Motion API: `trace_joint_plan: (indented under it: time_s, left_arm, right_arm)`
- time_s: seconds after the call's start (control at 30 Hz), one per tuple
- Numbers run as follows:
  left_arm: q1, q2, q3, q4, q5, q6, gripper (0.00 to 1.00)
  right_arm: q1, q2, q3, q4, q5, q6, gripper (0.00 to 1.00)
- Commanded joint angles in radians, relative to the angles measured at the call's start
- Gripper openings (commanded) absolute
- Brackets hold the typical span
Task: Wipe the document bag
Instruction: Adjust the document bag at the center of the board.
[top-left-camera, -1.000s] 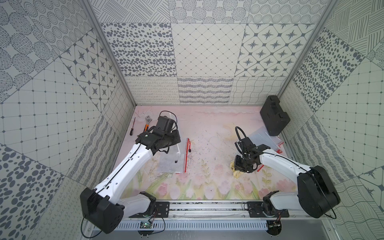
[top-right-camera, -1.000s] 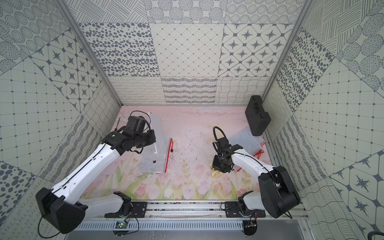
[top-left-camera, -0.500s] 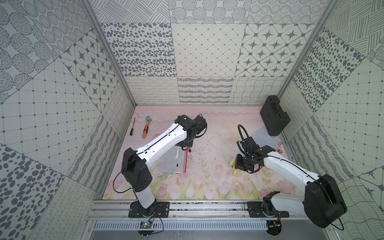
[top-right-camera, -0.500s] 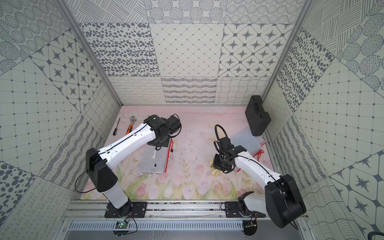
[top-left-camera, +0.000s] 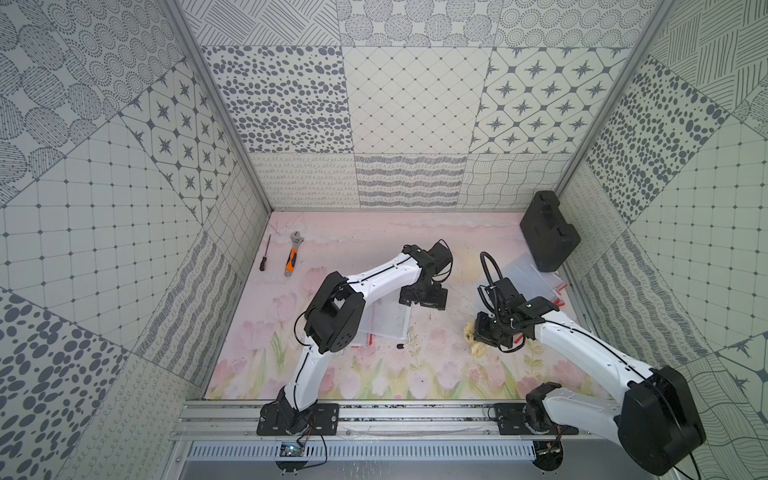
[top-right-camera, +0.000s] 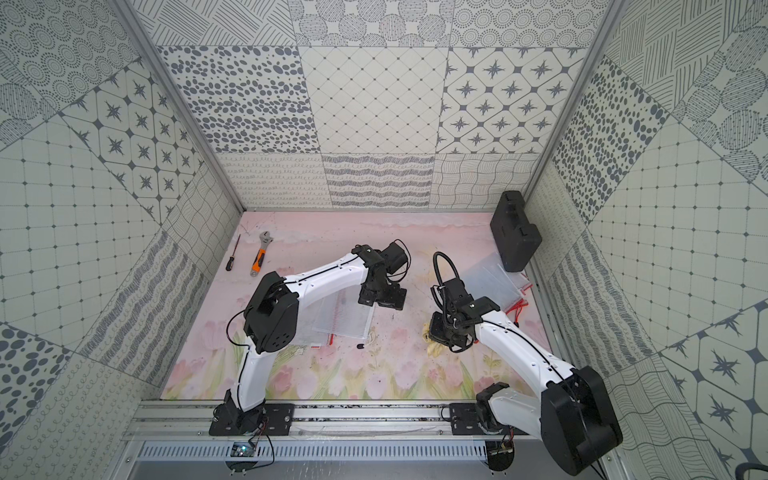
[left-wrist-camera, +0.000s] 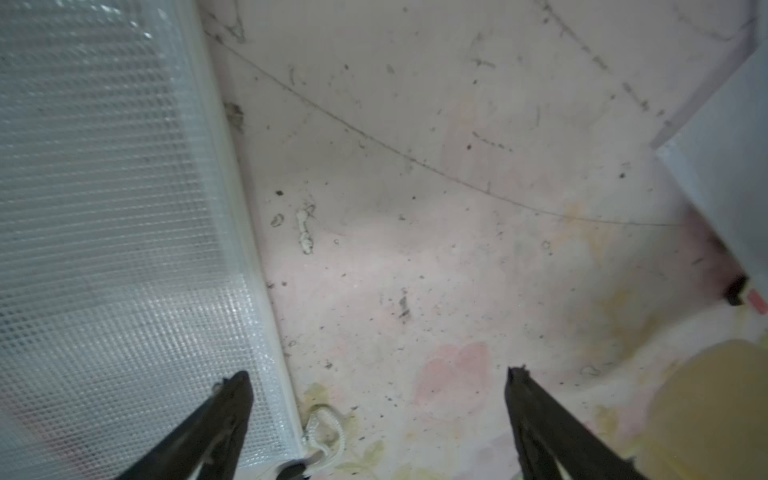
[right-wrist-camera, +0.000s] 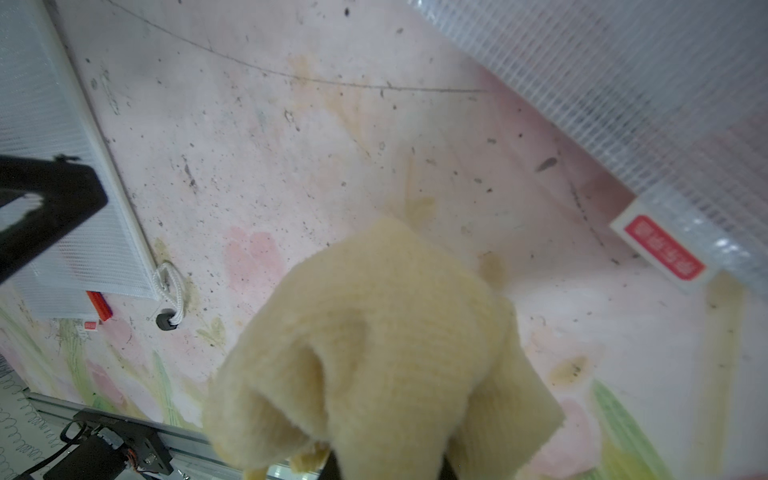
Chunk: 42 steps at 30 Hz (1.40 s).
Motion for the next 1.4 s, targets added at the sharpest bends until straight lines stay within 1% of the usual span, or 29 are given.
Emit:
trace_joint_plan:
  time_s: [0.0,0.03,0.07,0.1,0.13,0.17,0.23,0.27,0.3,0.37,0.47,0.6,0.73,0.77,0.83,0.87,0.97,1.07,1.13,1.37]
  left_arm:
    - [0.095,-0.171,-0.161,0.318,0.189,-0.013,0.99]
    - [0.137,-0.237,-0.24,0.363,0.189,-0.022,0.99]
    - [0.199,-0.327,-0.361,0.416,0.201,-0.032,0.99]
    - [0.259,-0.383,-0.434,0.475,0.219,-0.046,0.99]
    - [0.331,-0.461,-0.558,0.542,0.248,-0.056,0.99]
    - [0.41,-0.532,-0.655,0.607,0.297,-0.057,0.99]
    - [0.54,-0.652,-0.821,0.724,0.396,-0.04,0.99]
    - [0.598,-0.707,-0.888,0.776,0.441,-0.026,0.99]
    - [0.636,-0.754,-0.931,0.797,0.456,-0.004,0.99]
    - [0.683,-0.828,-0.978,0.777,0.436,0.076,0.99]
    - [0.697,-0.848,-0.991,0.749,0.434,0.191,0.99]
    - [0.703,-0.792,-1.003,0.781,0.423,0.241,0.97]
    - [0.704,-0.67,-0.996,0.782,0.424,0.301,0.85]
    - [0.703,-0.639,-0.99,0.778,0.427,0.305,0.84]
    - [0.704,-0.588,-0.988,0.79,0.462,0.313,0.79]
    - [0.703,-0.564,-0.988,0.8,0.471,0.315,0.79]
    - [0.703,-0.503,-0.989,0.811,0.471,0.325,0.74]
    - [0.703,-0.458,-0.986,0.823,0.498,0.332,0.67]
    - [0.703,-0.447,-0.984,0.824,0.517,0.327,0.61]
    - [0.703,-0.467,-1.008,0.85,0.575,0.294,0.49]
  right_arm:
    - [0.063,0.08,0.087,0.102,-0.012,0.016,0.0]
    - [0.086,0.116,0.113,0.119,-0.014,0.016,0.0]
    - [0.111,0.165,0.146,0.138,-0.02,0.015,0.0]
    - [0.131,0.21,0.178,0.156,-0.028,0.015,0.0]
    - [0.155,0.262,0.216,0.173,-0.036,0.01,0.0]
    - [0.175,0.317,0.259,0.185,-0.046,0.005,0.0]
    - [0.208,0.413,0.336,0.207,-0.065,-0.008,0.0]
    - [0.218,0.462,0.379,0.214,-0.075,-0.012,0.0]
    - [0.224,0.503,0.412,0.222,-0.092,-0.017,0.0]
    - [0.228,0.577,0.48,0.241,-0.135,-0.022,0.0]
    - [0.232,0.655,0.56,0.258,-0.181,-0.026,0.0]
    - [0.239,0.687,0.611,0.242,-0.191,-0.041,0.0]
    - [0.239,0.676,0.59,0.239,-0.191,-0.047,0.0]
    - [0.239,0.669,0.58,0.238,-0.187,-0.048,0.0]
    - [0.239,0.663,0.565,0.235,-0.181,-0.054,0.0]
    - [0.239,0.663,0.562,0.225,-0.178,-0.058,0.0]
    - [0.239,0.66,0.55,0.224,-0.172,-0.06,0.0]
    - [0.239,0.658,0.542,0.226,-0.168,-0.058,0.0]
    - [0.239,0.658,0.542,0.225,-0.166,-0.059,0.0]
    - [0.239,0.671,0.538,0.224,-0.163,-0.06,0.0]
